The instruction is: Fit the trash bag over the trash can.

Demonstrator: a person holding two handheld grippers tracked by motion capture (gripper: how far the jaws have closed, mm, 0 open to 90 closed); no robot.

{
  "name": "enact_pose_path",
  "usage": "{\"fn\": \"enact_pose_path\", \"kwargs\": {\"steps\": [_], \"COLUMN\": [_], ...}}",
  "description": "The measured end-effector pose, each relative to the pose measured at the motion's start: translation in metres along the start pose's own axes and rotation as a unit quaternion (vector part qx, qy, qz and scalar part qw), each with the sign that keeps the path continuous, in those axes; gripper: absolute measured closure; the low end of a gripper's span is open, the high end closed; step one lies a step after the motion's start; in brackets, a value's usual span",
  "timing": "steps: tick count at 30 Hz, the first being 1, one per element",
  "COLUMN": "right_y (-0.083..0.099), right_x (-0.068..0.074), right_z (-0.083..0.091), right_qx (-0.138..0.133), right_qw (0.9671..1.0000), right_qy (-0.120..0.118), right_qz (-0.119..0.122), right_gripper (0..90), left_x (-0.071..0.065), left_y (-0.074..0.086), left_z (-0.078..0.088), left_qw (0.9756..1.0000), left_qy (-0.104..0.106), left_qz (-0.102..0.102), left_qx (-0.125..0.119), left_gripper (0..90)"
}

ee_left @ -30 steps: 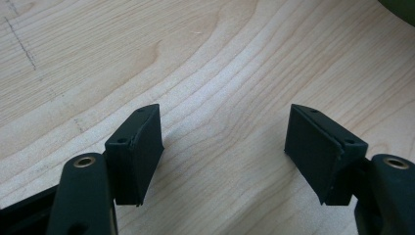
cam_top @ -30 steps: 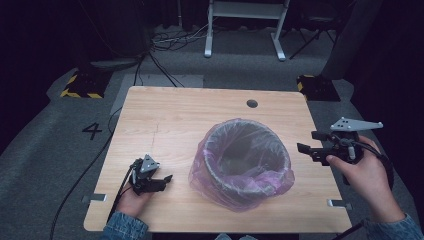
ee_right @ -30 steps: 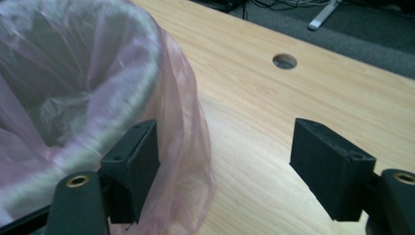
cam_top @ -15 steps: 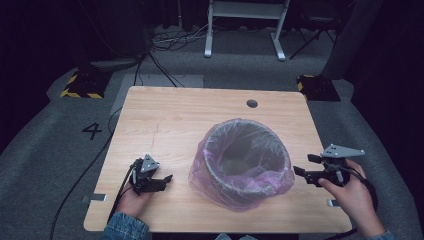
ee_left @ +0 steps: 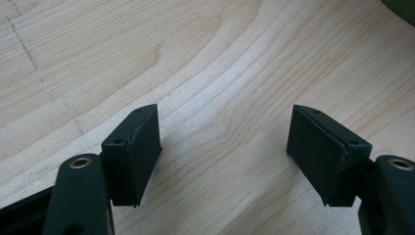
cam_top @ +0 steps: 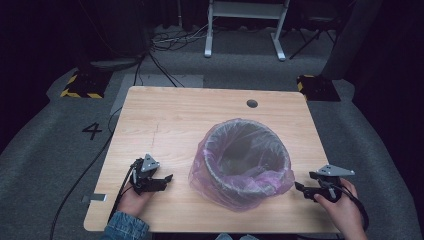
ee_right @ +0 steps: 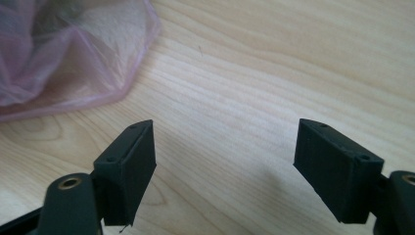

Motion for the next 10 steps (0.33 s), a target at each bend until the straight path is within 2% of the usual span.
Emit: {"fn": "enact_pose_path", "kwargs": {"steps": [4, 7, 10], "right_y": [0.009, 0.01, 0.009], "right_x": [-0.004, -0.005, -0.008], "right_z": [-0.006, -0.011, -0.012], "right_qx": [-0.001, -0.025, -0.023], "right_qw": [0.9999, 0.9995, 0.9995], "right_qy": [0.014, 0.019, 0.021], "right_qz": [-0.006, -0.01, -0.011], "right_gripper": [21.4, 17.2, 14.7], "left_x": [0.0, 0.0, 0.0], "left_y": [0.0, 0.0, 0.0], "left_z": [0.0, 0.0, 0.0], "left_qw": [1.0, 1.0, 1.0], "left_qy": [0.0, -0.001, -0.001], "left_qz": [0.0, 0.0, 0.0], "left_qx": [0.0, 0.0, 0.0], "left_gripper": [28.3, 28.2, 28.2]}}
Point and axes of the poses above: each handheld gripper's, and its own axes: z roughly backward along the jaws, y roughly out of its underside, x roughly to its left, the point moved 4 cm from there along -z, roughly forward along the jaws, and after that the axes turned 8 degrees about -y, right-handed, at the moved point
